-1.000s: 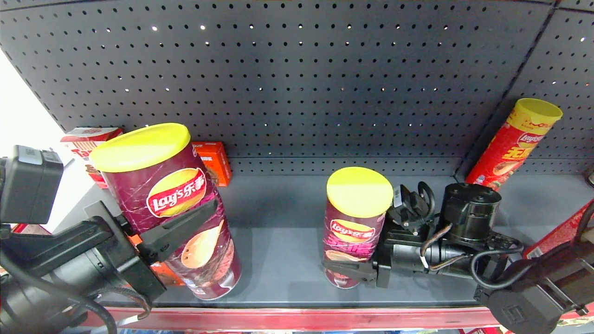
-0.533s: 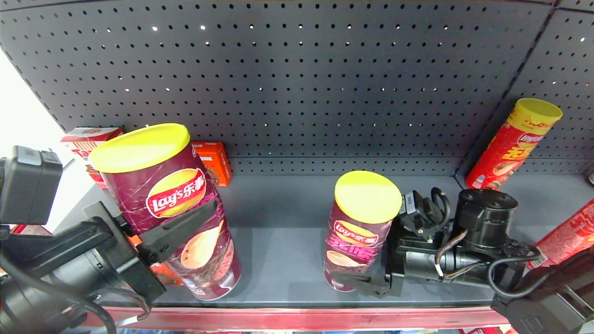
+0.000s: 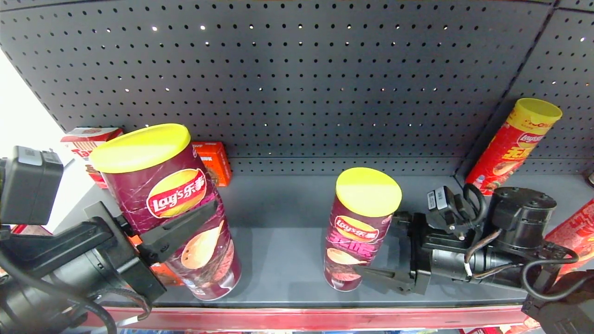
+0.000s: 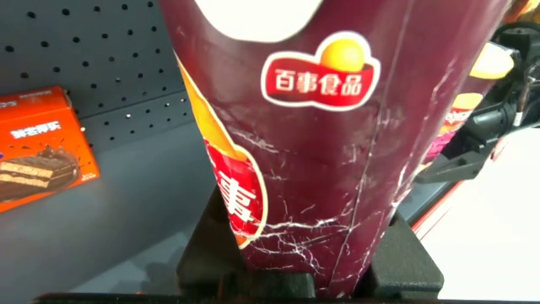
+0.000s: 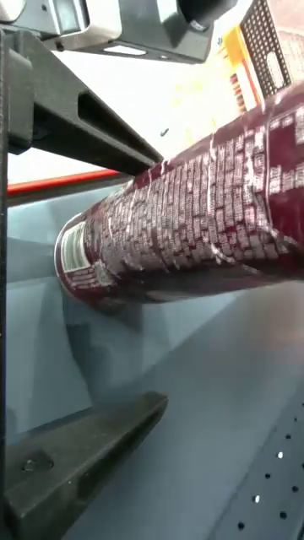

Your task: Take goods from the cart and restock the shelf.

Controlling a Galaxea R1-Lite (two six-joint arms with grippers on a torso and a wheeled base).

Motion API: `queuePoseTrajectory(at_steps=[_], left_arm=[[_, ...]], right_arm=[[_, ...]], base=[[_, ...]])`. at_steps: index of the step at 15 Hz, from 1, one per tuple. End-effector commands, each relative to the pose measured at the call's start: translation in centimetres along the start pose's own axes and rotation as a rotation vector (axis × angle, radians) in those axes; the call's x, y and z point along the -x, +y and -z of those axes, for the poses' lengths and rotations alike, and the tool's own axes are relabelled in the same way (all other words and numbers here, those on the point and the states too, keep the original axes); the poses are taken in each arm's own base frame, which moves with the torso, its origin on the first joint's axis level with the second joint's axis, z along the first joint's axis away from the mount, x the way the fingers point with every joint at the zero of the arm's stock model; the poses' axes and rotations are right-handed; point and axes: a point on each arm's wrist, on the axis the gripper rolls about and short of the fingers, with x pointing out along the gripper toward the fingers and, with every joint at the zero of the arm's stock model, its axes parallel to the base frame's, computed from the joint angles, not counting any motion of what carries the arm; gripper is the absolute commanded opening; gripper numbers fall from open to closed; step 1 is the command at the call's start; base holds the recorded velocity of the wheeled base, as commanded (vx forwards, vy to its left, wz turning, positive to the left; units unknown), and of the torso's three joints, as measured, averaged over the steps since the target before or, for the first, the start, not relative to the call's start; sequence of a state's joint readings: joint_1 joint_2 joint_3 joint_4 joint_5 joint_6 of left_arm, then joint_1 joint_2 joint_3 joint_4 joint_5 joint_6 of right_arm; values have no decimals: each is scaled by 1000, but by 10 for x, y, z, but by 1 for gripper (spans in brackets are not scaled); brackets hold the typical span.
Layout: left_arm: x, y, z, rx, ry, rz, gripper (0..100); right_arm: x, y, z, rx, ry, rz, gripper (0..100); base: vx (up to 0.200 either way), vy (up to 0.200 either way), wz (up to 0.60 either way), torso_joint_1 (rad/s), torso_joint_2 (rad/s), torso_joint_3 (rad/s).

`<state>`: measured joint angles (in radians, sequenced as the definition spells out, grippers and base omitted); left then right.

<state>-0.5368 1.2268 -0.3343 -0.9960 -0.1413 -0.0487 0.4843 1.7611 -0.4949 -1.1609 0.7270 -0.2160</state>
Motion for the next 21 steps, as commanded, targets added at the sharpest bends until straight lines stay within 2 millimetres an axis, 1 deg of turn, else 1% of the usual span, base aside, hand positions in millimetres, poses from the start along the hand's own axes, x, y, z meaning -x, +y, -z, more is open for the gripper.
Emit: queuePoseTrajectory(at_steps=[1,6,11,12,13,15,16,17,19,20,21], left_arm=[[0,0,0,0,-1,-2,0],[0,0,0,0,1,0,0],[0,0,0,-1,-1,0,0],[0,0,0,0,1,0,0],[0,0,0,0,1,0,0],[0,0,0,0,1,-2,0],[0,0,0,0,1,-2,0],[-1,0,0,-1,-1,0,0],[0,0,0,0,-1,-2,0],[0,0,0,0,-1,-2,0],[0,0,0,0,-1,-2,0]], right_arm=[[2,-2,-1,1,0,13,100],[5,-9,1,0,4,44,100],[8,-2,-2,7,-2,30,100],[20,10,-13,27,-25,27,100],[30,19,-18,34,-33,27,100],[53,38,-22,41,-40,33,100],[59,43,-24,47,-47,38,100],[70,51,-27,59,-60,47,100],[93,73,-32,83,-84,87,100],[102,80,-34,87,-85,117,100],[102,80,-34,87,-85,117,100]], base=[[0,0,0,0,0,0],[0,0,0,0,0,0],[0,0,0,0,0,0],[0,0,0,0,0,0],[0,0,0,0,0,0],[0,0,0,0,0,0],[0,0,0,0,0,0],[0,0,0,0,0,0],[0,0,0,0,0,0],[0,0,0,0,0,0],[0,0,0,0,0,0]])
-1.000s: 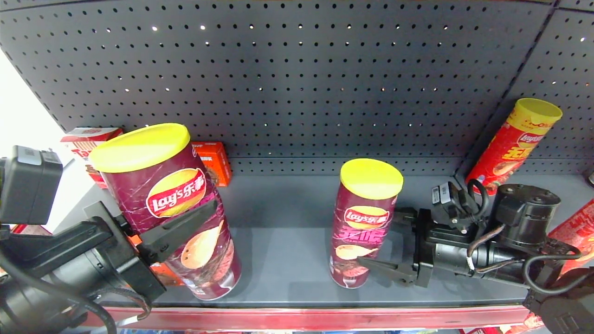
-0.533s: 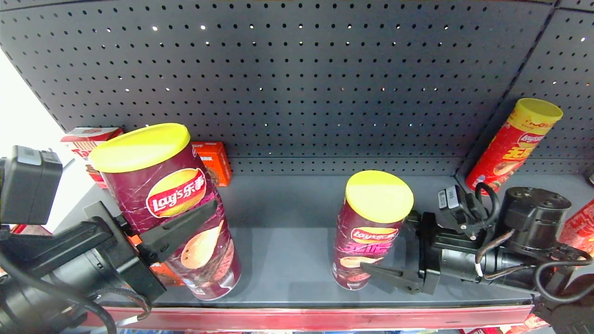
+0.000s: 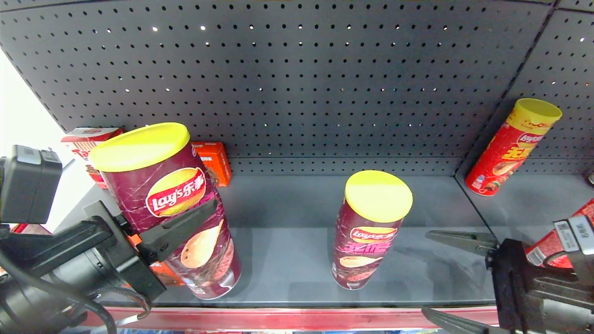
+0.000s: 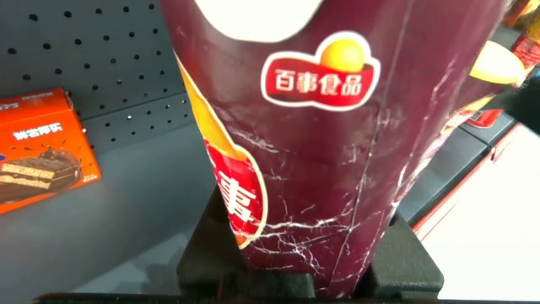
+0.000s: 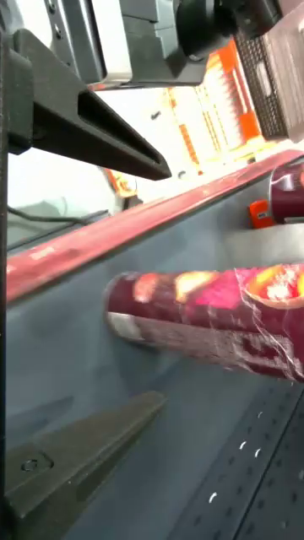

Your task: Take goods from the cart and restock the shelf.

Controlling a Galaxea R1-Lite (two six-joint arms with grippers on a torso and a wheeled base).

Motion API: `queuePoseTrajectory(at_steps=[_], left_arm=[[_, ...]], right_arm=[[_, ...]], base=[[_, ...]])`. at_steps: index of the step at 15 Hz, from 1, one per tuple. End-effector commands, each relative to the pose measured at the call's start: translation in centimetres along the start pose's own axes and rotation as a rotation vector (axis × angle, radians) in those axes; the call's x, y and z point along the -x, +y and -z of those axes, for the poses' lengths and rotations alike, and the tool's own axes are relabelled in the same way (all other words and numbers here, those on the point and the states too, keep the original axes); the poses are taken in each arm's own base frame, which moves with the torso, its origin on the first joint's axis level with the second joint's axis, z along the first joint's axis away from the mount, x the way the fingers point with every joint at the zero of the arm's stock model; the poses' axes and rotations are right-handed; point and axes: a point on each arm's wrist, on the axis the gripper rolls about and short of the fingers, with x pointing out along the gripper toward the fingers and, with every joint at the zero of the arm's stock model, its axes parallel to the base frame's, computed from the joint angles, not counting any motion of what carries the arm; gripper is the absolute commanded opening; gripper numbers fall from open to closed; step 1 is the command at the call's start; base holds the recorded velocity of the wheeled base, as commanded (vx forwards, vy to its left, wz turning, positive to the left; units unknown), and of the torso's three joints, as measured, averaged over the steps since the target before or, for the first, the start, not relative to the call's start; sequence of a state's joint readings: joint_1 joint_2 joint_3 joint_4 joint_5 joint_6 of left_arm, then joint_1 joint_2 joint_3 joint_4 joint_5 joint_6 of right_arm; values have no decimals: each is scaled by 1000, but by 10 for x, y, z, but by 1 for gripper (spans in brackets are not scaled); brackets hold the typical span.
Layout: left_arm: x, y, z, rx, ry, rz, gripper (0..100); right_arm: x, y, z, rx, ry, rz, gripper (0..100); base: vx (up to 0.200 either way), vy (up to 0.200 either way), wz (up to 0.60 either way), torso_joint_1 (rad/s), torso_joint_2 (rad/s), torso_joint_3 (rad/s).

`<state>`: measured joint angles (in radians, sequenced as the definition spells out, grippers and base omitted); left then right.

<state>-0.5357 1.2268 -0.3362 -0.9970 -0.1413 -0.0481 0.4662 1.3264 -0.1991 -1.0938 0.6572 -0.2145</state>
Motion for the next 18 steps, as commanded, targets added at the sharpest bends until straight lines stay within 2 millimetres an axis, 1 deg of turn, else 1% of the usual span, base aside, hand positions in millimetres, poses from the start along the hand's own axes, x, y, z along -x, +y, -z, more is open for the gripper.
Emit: queuePoseTrajectory(at_steps=[1,3,4,6,7,10,11,12,14,15,16,17,18], left_arm=[[-1,0,0,-1,-1,1,0],[-1,0,0,1,-1,1,0],[-1,0,0,-1,-1,1,0],[-1,0,0,-1,-1,1,0],[0,0,0,-1,-1,0,0],[-1,0,-1,-1,-6,1,0],[-1,0,-2,-2,-9,1,0],[-2,0,-4,-2,-15,2,0],[-3,0,-7,-4,-24,4,0],[-5,0,-10,-5,-36,3,0],[-6,0,-14,-8,-47,2,0],[-9,0,-19,-11,-66,3,0],[-10,0,-21,-12,-72,4,0]], right_arm=[[37,24,-15,34,-34,105,100],[54,36,-15,0,-4,178,100],[72,47,-11,-51,30,257,100],[85,57,-3,-71,70,356,100],[97,66,6,-80,93,447,100],[114,78,27,-90,132,632,100],[118,81,30,-94,135,656,100],[124,87,36,-115,158,690,100],[144,106,57,-134,196,748,100],[150,113,62,-137,186,770,100],[152,115,61,-153,171,801,100],[152,117,60,-181,160,882,100],[152,117,60,-201,158,933,100]], base=[[0,0,0,0,0,0],[0,0,0,0,0,0],[0,0,0,0,0,0],[0,0,0,0,0,0],[0,0,0,0,0,0],[0,0,0,0,0,0],[0,0,0,0,0,0],[0,0,0,0,0,0],[0,0,0,0,0,0],[0,0,0,0,0,0],[0,0,0,0,0,0],[0,0,0,0,0,0],[0,0,0,0,0,0]])
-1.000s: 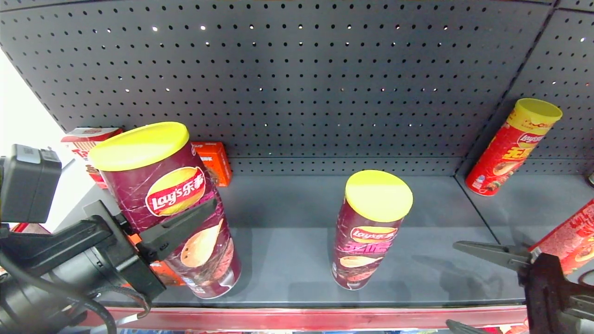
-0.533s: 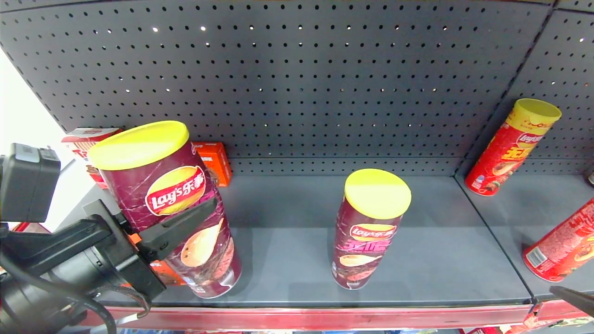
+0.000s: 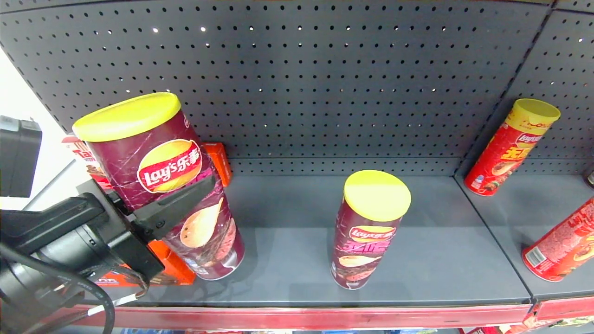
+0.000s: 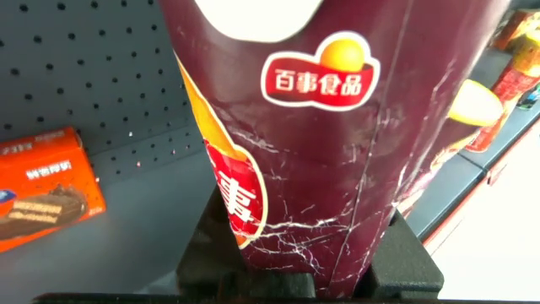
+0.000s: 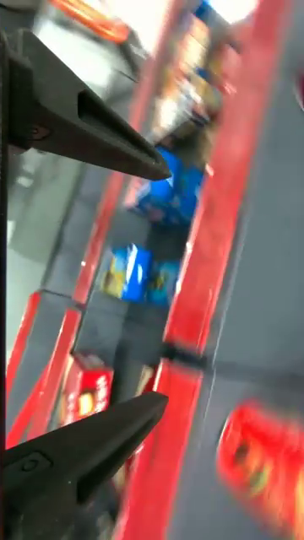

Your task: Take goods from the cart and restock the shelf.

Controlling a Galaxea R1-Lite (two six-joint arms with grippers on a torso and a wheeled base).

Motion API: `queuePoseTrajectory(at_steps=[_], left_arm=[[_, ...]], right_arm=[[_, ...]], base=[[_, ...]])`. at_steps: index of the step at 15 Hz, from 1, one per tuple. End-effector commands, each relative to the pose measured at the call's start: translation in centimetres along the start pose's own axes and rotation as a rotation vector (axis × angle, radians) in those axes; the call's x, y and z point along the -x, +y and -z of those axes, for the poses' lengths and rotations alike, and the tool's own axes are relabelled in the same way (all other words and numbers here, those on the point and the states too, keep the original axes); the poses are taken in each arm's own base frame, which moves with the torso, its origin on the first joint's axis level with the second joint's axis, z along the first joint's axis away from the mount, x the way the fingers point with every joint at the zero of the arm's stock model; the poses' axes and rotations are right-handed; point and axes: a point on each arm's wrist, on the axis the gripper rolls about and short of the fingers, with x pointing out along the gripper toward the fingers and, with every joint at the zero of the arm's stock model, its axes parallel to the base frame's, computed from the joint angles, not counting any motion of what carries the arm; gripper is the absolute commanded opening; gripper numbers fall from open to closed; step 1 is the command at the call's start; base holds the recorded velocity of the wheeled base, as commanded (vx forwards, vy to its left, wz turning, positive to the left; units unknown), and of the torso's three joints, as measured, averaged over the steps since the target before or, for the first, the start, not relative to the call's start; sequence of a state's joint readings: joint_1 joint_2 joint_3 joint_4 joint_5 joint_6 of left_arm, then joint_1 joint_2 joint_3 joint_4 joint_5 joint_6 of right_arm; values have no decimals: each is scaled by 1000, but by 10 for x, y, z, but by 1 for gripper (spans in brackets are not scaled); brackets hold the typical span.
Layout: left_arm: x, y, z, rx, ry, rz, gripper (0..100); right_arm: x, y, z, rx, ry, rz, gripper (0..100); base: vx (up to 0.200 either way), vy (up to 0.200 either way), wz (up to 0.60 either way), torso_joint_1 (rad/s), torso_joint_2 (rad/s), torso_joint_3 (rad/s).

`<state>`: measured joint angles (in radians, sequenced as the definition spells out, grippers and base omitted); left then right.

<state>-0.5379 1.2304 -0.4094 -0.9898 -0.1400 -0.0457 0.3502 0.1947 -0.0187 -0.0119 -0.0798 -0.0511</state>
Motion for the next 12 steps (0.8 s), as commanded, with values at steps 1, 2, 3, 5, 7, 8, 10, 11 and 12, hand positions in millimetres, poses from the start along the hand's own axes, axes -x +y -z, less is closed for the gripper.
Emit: queuePoseTrajectory(at_steps=[1,2,3,5,7,8,10,11,12], left_arm=[[-2,-1,-1,-1,-1,5,0],[-2,-1,1,0,5,6,0],[-3,-1,0,0,3,6,0],[-3,-1,0,-1,2,6,0],[-2,-1,1,-1,5,6,0],[-2,-1,1,-1,3,6,0],[-1,-1,1,-3,3,9,0],[-1,-2,1,-2,3,11,0],[-1,-2,2,-2,6,10,0]], right_arm=[[9,1,2,-60,-74,155,100],[9,2,2,-64,-73,184,100],[9,1,2,-66,-69,239,100],[9,0,2,-69,-66,290,100],[7,2,1,-88,-21,461,100],[7,4,1,-96,-16,520,100],[9,7,2,-84,-77,404,100],[9,8,2,-80,-87,376,100],[7,8,2,-45,-114,320,100]], base=[[0,0,0,0,0,0],[0,0,0,0,0,0],[0,0,0,0,0,0],[0,0,0,0,0,0],[0,0,0,0,0,0],[0,0,0,0,0,0],[0,0,0,0,0,0],[0,0,0,0,0,0],[0,0,0,0,0,0]])
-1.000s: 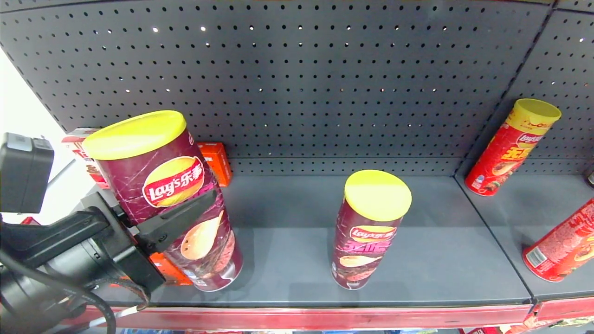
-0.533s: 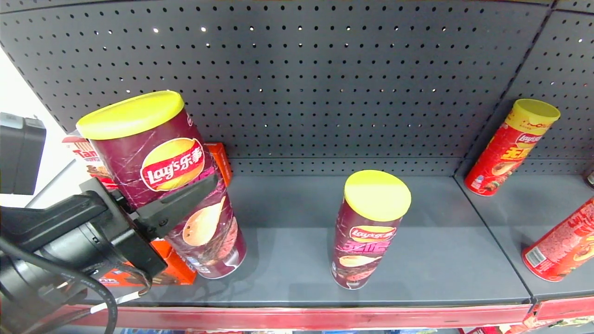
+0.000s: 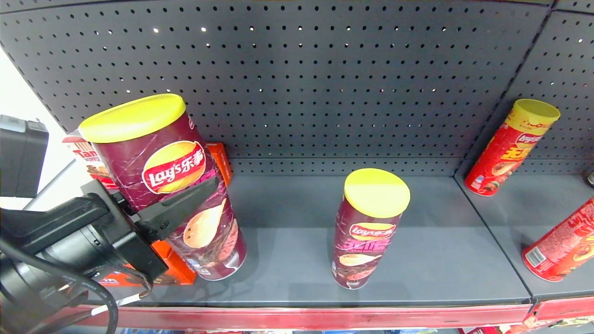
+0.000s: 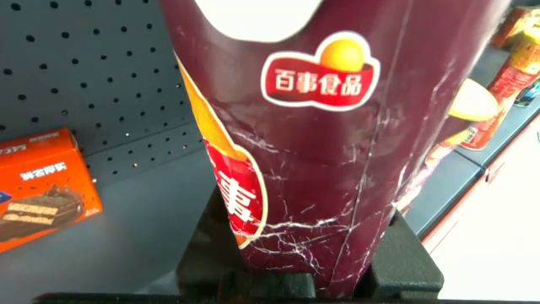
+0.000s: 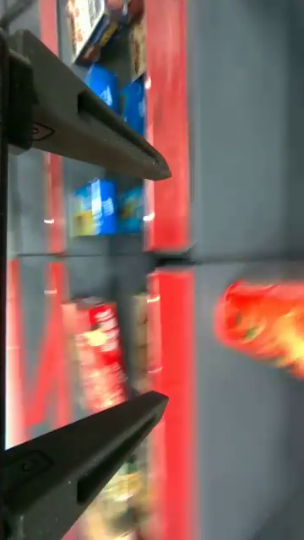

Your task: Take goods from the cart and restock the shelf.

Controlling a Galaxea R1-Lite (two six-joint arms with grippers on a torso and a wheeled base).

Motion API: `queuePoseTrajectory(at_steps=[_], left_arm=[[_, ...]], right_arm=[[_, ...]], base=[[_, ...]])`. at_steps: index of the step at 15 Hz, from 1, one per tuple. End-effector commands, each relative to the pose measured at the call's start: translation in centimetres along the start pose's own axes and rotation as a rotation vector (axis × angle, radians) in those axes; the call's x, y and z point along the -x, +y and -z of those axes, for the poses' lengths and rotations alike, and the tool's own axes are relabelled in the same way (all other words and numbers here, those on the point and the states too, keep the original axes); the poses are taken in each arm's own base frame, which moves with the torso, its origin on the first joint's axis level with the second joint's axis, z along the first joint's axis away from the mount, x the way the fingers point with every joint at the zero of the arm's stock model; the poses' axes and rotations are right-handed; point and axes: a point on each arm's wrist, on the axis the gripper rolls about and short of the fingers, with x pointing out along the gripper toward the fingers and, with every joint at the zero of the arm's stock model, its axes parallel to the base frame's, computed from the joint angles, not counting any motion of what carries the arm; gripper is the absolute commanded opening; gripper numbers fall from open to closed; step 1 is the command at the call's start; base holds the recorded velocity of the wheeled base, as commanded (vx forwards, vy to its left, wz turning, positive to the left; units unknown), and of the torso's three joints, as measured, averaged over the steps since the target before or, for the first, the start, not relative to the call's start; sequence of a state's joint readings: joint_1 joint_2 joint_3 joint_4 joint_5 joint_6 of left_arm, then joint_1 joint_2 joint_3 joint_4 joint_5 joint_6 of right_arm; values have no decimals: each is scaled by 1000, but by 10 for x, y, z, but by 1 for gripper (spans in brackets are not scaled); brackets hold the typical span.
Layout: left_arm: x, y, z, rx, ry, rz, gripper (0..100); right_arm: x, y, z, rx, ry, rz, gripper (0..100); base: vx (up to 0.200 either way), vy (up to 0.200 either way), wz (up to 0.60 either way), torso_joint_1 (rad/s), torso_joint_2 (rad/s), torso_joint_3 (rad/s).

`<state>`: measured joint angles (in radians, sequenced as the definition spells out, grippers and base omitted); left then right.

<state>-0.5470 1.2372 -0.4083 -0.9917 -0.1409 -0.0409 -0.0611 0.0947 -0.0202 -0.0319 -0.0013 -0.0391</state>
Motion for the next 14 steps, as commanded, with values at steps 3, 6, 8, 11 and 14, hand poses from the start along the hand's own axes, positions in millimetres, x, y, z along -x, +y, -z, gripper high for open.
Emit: queuePoseTrajectory(at_steps=[3,6,8,11,14], left_arm=[[-1,0,-1,-1,-1,1,0],[-3,-1,0,-2,6,7,0],[-17,-8,0,6,18,53,0],[-38,-6,-3,18,117,48,0],[-64,-2,0,6,165,23,0]], right_arm=[[-1,0,3,-36,-4,31,100],[-1,-1,6,-75,14,71,100],[-1,1,9,-23,47,-38,100],[3,0,10,-25,-5,-107,100],[6,0,11,-26,-40,-97,100]], base=[[0,0,0,0,0,0],[0,0,0,0,0,0],[0,0,0,0,0,0],[0,0,0,0,0,0],[0,0,0,0,0,0]])
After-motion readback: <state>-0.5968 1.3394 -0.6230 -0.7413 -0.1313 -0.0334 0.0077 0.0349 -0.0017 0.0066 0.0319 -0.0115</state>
